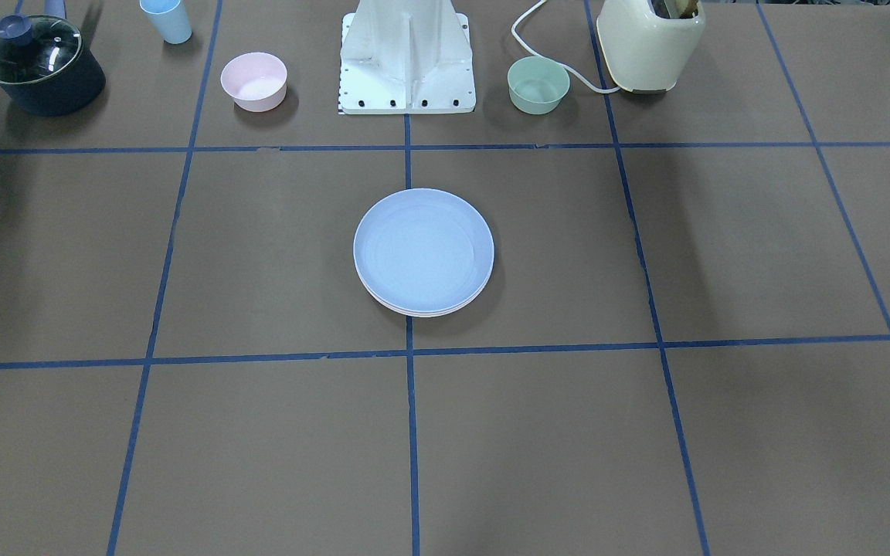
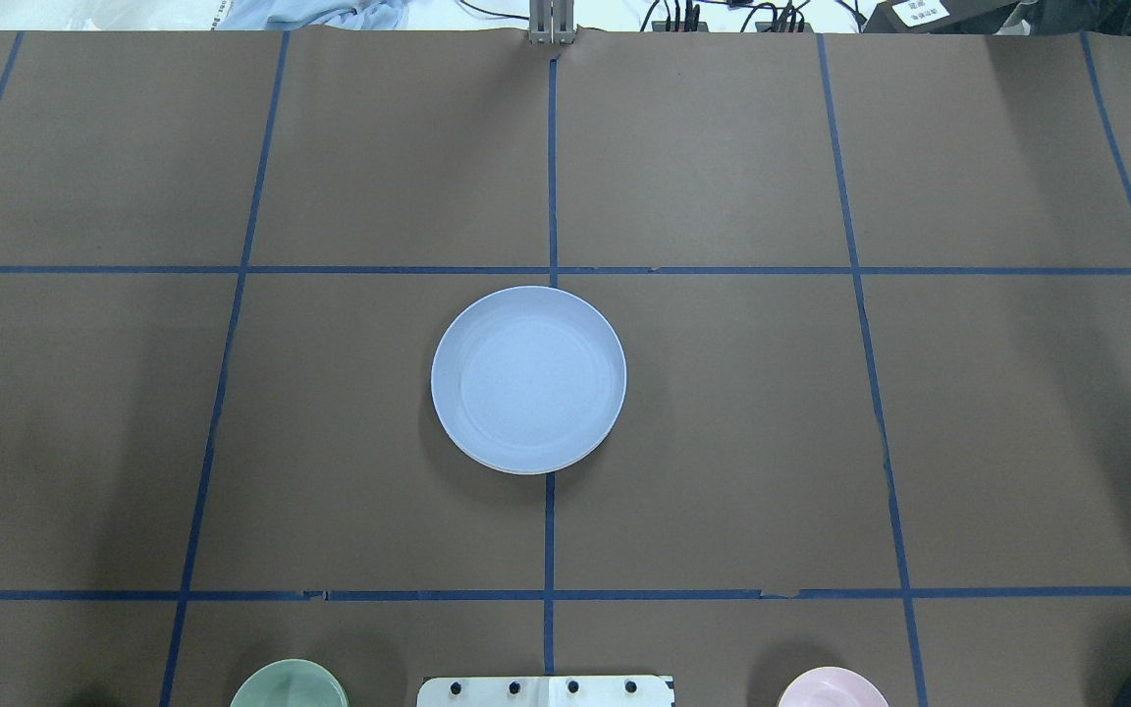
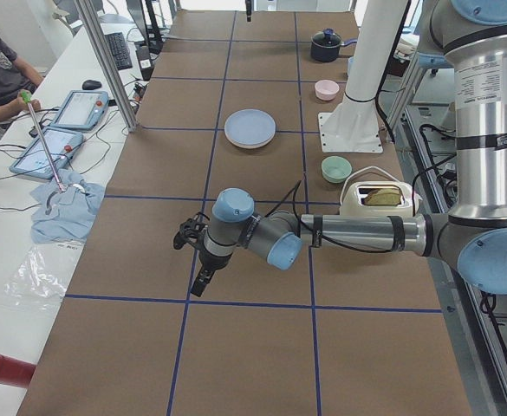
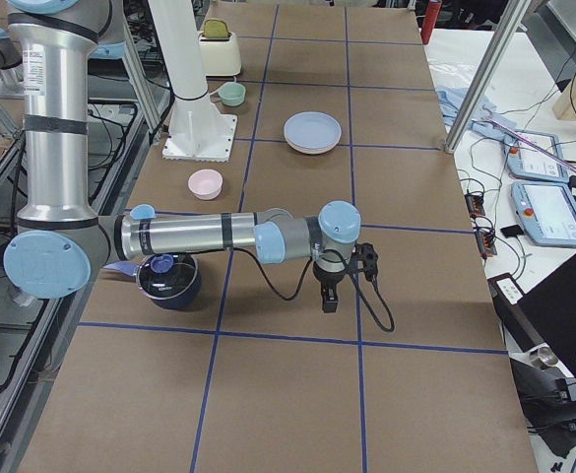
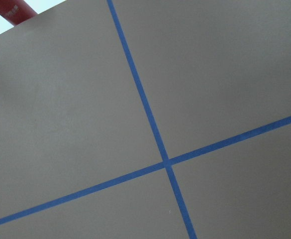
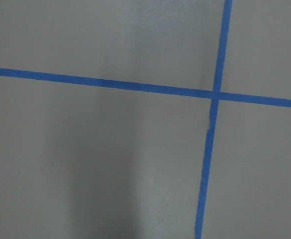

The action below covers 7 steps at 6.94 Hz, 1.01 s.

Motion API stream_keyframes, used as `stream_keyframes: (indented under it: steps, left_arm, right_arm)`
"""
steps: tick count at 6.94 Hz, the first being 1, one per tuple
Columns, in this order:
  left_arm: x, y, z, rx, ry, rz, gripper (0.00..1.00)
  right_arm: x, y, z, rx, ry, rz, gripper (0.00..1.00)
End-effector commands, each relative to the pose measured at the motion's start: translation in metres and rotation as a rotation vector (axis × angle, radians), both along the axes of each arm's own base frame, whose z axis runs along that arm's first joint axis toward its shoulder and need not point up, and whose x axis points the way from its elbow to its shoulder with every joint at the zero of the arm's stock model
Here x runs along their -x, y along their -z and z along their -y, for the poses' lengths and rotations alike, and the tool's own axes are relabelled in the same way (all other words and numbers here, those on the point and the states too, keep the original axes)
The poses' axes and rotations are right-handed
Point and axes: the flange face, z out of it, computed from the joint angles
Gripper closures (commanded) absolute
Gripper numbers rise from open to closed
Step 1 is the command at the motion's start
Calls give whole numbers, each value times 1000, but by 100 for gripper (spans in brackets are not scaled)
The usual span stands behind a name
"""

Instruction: Stack three plates with pink and blue

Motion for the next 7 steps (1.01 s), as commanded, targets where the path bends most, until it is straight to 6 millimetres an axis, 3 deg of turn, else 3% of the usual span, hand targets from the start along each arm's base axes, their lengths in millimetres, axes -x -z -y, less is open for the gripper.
stream_keyframes:
  steps: [1,3,4,6,7]
  left_arm:
    - [-2,-12,-7,177,-21,-51,0]
    - [2,24,-18,248,-26,-100,0]
    - [8,30,-19,266,-14,-99,0]
    - [16,24,-20,253,-31,-91,0]
    - [41,6,-20,239,-75,-69,0]
  right_arm:
    - [-24,-20,-15,38,-49,0,0]
    - [-54,-27,-23,56,-110,-5,0]
    - [-66,-29,-29,57,-130,-5,0]
    - [-77,-31,-33,58,-152,-2,0]
    - [-79,-32,-36,61,-156,1,0]
